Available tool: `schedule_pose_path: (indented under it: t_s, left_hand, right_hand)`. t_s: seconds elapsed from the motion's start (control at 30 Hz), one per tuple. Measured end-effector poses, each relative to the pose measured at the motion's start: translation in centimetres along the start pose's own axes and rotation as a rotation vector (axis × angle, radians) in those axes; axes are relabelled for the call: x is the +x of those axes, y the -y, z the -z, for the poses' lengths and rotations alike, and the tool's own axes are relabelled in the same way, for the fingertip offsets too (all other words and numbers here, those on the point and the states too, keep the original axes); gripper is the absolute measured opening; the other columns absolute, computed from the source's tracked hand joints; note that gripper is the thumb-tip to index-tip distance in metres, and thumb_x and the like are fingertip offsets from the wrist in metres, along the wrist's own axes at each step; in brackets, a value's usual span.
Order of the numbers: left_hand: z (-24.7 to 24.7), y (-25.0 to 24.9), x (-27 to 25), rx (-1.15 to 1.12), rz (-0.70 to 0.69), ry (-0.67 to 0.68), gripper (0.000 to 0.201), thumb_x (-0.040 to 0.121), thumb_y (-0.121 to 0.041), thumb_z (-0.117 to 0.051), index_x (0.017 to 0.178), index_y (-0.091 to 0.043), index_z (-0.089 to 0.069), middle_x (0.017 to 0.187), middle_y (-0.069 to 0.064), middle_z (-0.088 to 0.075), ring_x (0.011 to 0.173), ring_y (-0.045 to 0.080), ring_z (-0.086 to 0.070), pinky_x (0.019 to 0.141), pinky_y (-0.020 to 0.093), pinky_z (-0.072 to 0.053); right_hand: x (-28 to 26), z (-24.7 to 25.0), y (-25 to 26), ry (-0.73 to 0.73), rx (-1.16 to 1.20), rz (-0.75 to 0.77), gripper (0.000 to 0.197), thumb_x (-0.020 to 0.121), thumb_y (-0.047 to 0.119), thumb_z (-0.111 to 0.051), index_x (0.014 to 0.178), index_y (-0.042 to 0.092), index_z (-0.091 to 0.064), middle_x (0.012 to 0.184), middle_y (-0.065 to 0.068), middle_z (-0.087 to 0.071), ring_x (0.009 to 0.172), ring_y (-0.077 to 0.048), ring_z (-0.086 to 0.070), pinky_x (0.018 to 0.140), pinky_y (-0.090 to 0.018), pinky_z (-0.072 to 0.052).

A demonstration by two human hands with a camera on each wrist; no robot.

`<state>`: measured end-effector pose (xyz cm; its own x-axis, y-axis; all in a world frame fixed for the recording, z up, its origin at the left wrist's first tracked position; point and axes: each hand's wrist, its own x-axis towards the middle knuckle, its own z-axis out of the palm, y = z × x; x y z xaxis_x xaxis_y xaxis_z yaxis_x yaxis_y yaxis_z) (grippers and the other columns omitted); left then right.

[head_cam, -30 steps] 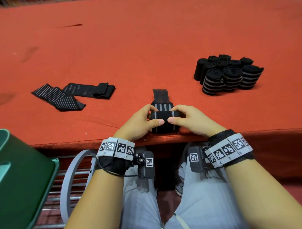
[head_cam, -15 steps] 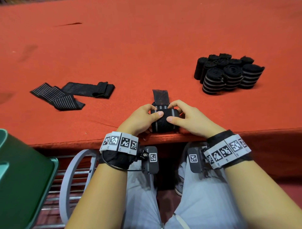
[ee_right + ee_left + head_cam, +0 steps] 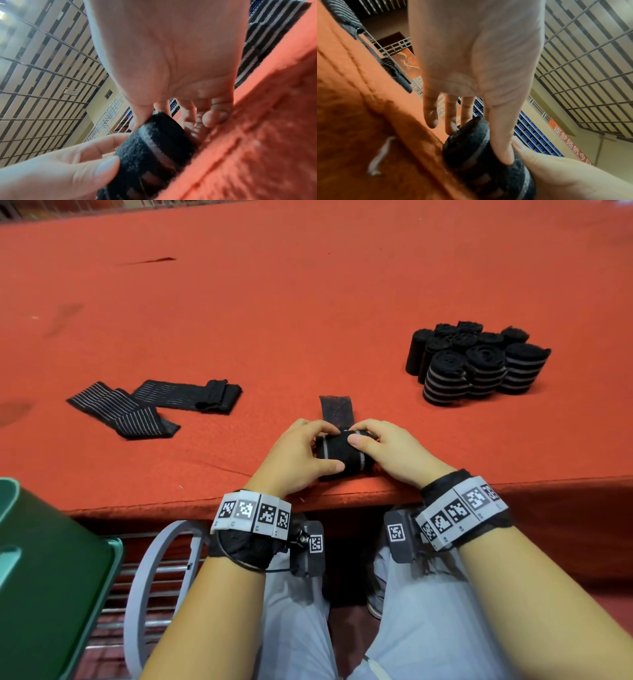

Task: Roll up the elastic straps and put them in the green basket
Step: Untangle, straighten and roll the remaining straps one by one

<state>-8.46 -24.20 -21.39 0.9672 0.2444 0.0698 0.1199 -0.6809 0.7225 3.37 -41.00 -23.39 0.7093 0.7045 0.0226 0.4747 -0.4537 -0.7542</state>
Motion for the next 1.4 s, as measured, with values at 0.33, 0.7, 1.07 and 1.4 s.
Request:
schedule_pose_path:
  t_s: [0.33, 0.7, 1.07, 1.4]
  left_hand:
    - [0.0, 0.4, 1.0, 0.019, 0.061, 0.046, 0.04, 0.095, -0.038, -0.061, 0.134, -0.032, -0.057, 0.117, 0.0, -0.057, 0.102, 0.018, -0.057, 0.097, 0.042, -0.047]
    - [-0.4, -0.1, 0.4, -0.034, 0.112, 0.007, 0.016, 0.097, -0.049, -0.052, 0.101, -0.034, -0.056, 0.088, 0.014, -0.064, 0.077, 0.026, -0.063, 0.08, 0.052, -0.053]
    - [0.1, 0.2, 0.9, -0.131, 0.049, 0.049, 0.043, 0.085, -0.033, -0.076, 0.123, -0.033, -0.056, 0.106, -0.01, -0.063, 0.084, 0.007, -0.063, 0.078, 0.028, -0.053]
    - [0.1, 0.5, 3.6, -0.21, 0.168, -0.048, 0.03, 0.091, -0.035, -0.068, 0.118, -0.026, -0.058, 0.109, 0.0, -0.062, 0.087, 0.017, -0.062, 0.07, 0.031, -0.05]
  right_hand:
    - [-0.6, 0.1, 0.1, 0.007, -0.03, 0.055, 0.059, 0.075, 0.033, -0.081, 0.126, 0.033, -0.05, 0.12, 0.006, -0.059, 0.107, -0.013, -0.057, 0.09, -0.029, -0.046]
    - [-0.9, 1.8, 0.7, 0.099, 0.008, 0.021, 0.033, 0.086, 0.033, -0.074, 0.116, 0.02, -0.067, 0.108, 0.002, -0.061, 0.092, -0.011, -0.062, 0.077, -0.029, -0.054]
    - [0.0, 2.4, 1.5, 0.082, -0.026, -0.03, 0.037, 0.09, 0.04, -0.067, 0.121, 0.036, -0.047, 0.098, 0.002, -0.063, 0.068, -0.013, -0.063, 0.068, -0.036, -0.057]
    - [2.2, 2.7, 1.6, 0.091, -0.064, 0.026, 0.043, 0.09, 0.032, -0.069, 0.131, 0.027, -0.056, 0.121, 0.005, -0.056, 0.078, 0.0, -0.051, 0.067, -0.02, -0.04]
